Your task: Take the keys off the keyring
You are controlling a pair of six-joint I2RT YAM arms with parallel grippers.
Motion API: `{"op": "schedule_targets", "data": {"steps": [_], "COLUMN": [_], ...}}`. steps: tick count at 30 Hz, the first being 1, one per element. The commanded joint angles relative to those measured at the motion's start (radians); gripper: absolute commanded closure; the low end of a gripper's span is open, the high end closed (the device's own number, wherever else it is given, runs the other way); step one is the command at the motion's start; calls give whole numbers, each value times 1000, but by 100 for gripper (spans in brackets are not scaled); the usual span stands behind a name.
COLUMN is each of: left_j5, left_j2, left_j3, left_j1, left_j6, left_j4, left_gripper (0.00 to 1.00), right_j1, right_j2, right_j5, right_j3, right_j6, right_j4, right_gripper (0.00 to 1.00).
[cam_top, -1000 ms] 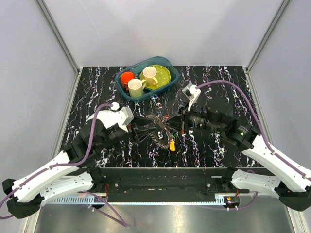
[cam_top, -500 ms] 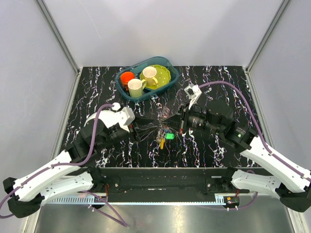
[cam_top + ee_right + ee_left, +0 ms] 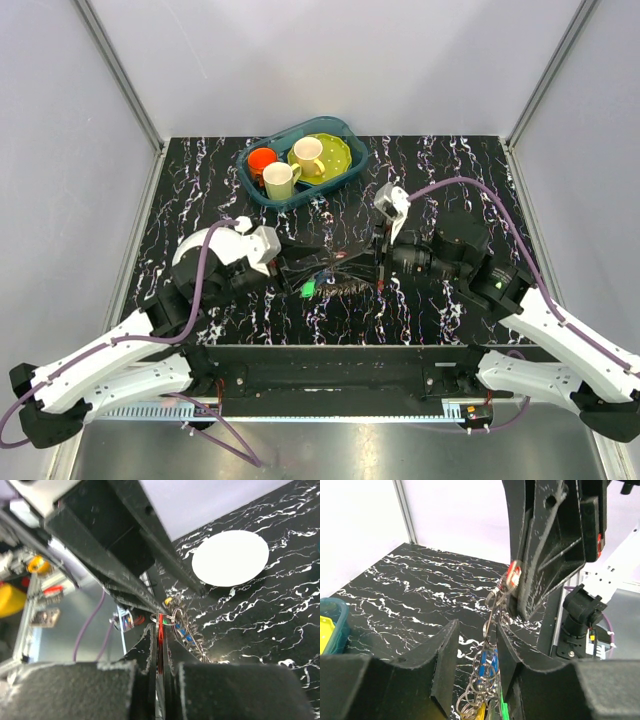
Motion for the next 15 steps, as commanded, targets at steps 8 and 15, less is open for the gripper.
{"op": "schedule_targets", "data": {"steps": [8, 15], "left_j5": [123, 155], "left_j2": [-121, -141], "left_j3": [8, 1], "left_j1": [-3, -3], "left_j6": [-85, -102], "left_j4": [-29, -80], "left_gripper": [57, 58], "right_j1": [-1, -1], "right_j2": [25, 59], "right_j5": [-271, -315], "right_j3": [107, 144], "right_j6": [-438, -448], "right_j4": [-131, -127], "right_gripper": [100, 100]}}
